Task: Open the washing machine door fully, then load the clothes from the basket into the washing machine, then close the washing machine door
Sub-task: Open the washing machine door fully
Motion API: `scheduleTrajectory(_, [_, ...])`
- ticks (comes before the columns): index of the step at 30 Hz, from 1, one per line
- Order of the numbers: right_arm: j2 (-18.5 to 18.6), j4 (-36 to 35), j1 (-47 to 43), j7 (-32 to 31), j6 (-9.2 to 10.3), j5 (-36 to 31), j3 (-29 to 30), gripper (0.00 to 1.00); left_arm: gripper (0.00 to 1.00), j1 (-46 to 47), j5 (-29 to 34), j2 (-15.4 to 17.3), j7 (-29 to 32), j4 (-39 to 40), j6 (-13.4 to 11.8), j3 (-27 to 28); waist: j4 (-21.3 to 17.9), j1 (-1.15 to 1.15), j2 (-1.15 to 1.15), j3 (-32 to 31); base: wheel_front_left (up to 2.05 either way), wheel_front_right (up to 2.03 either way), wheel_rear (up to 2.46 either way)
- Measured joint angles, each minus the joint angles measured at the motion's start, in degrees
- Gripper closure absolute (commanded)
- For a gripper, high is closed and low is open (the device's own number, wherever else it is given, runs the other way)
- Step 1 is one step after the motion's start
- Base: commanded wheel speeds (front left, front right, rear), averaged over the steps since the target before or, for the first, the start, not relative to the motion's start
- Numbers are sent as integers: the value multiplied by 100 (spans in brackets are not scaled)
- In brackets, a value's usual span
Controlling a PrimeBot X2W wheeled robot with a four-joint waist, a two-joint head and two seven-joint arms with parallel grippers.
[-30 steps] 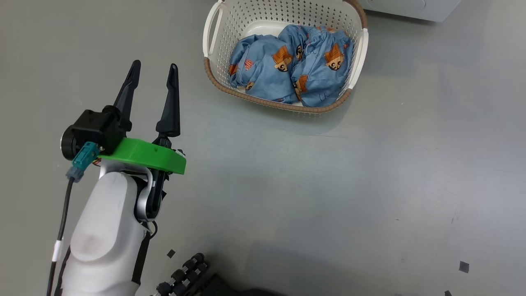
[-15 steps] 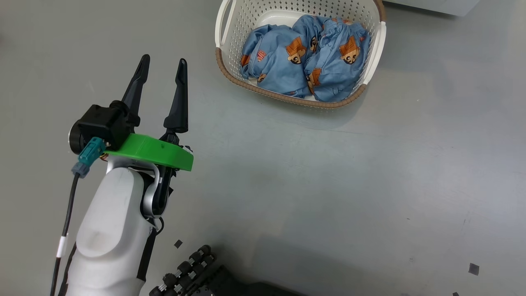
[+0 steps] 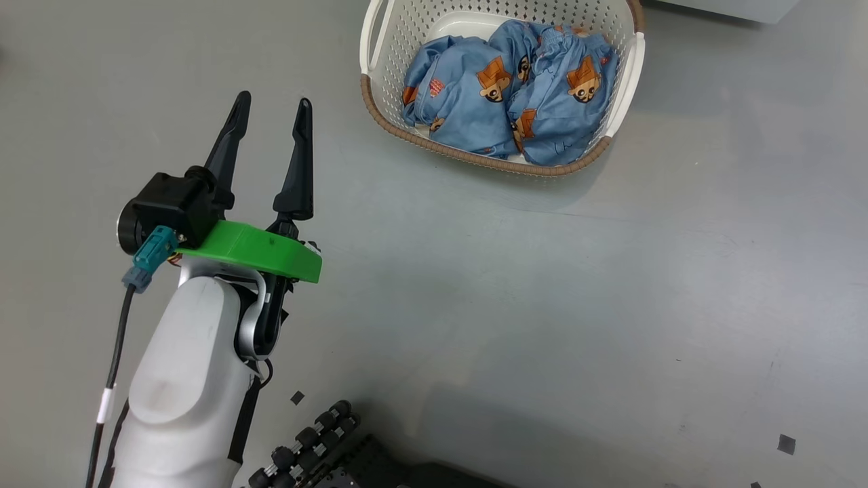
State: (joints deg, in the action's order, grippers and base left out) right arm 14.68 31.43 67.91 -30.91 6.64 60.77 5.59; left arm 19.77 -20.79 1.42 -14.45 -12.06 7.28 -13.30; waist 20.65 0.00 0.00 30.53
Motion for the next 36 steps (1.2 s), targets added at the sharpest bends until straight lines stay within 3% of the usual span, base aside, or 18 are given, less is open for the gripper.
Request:
scheduleTrajectory(21, [22,236,327,-132,13,-114,-69,100,0,2,-200,-9,0,12,0,-148,178,0,0,124,0,0,0])
scheduleTrajectory(31, [55,349,318,-559,-20,197,-36,100,0,52,-201,-13,0,58,0,-101,159,0,0,70,0,0,0])
scheduleTrajectory(36, [110,392,186,-940,-155,461,-3,100,0,52,-185,-14,0,109,0,-11,124,0,0,-18,0,0,0])
